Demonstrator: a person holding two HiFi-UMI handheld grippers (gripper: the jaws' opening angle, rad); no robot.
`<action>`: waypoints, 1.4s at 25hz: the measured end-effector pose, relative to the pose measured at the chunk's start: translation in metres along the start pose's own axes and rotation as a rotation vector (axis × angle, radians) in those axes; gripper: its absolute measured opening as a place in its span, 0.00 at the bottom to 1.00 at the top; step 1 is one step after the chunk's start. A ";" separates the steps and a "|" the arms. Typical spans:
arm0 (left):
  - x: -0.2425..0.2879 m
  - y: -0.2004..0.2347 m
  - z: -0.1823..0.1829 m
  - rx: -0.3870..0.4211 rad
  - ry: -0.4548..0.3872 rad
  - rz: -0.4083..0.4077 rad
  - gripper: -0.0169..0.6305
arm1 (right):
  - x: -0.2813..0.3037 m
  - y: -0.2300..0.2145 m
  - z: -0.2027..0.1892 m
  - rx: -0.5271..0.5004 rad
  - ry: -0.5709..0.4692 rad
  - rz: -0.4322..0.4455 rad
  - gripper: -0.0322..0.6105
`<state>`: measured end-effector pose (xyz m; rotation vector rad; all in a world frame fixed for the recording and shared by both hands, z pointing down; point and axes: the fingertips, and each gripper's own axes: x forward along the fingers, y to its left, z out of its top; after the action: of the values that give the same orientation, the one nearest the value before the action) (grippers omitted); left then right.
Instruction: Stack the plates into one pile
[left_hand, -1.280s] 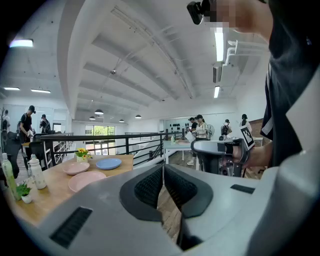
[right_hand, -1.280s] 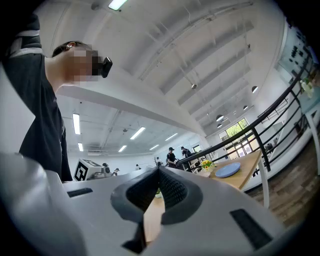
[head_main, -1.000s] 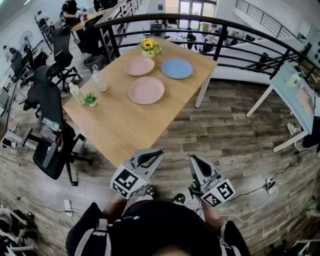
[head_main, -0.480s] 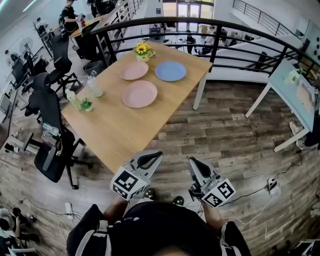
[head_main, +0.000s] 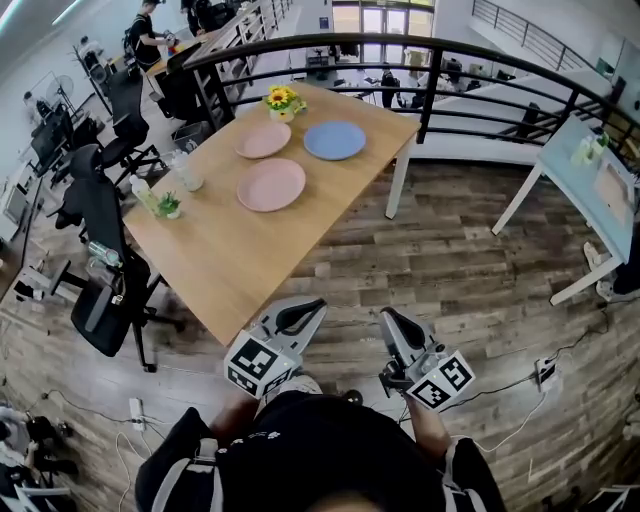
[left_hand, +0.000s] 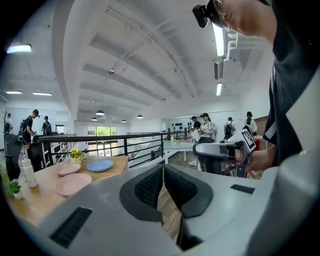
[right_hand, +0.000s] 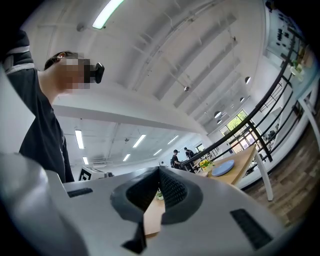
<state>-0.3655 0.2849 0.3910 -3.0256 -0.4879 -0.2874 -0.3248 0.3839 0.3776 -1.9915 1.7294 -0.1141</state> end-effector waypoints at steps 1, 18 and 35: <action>0.002 -0.002 -0.001 -0.001 0.003 -0.001 0.06 | -0.003 -0.003 0.000 0.004 0.000 -0.002 0.05; 0.101 -0.020 0.018 0.024 -0.018 -0.199 0.06 | -0.036 -0.061 0.030 -0.032 -0.041 -0.153 0.05; 0.199 0.084 0.025 -0.013 -0.018 -0.222 0.06 | 0.051 -0.167 0.053 -0.036 0.013 -0.203 0.05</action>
<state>-0.1493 0.2681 0.4021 -2.9900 -0.8283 -0.2757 -0.1435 0.3642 0.3881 -2.1935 1.5428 -0.1667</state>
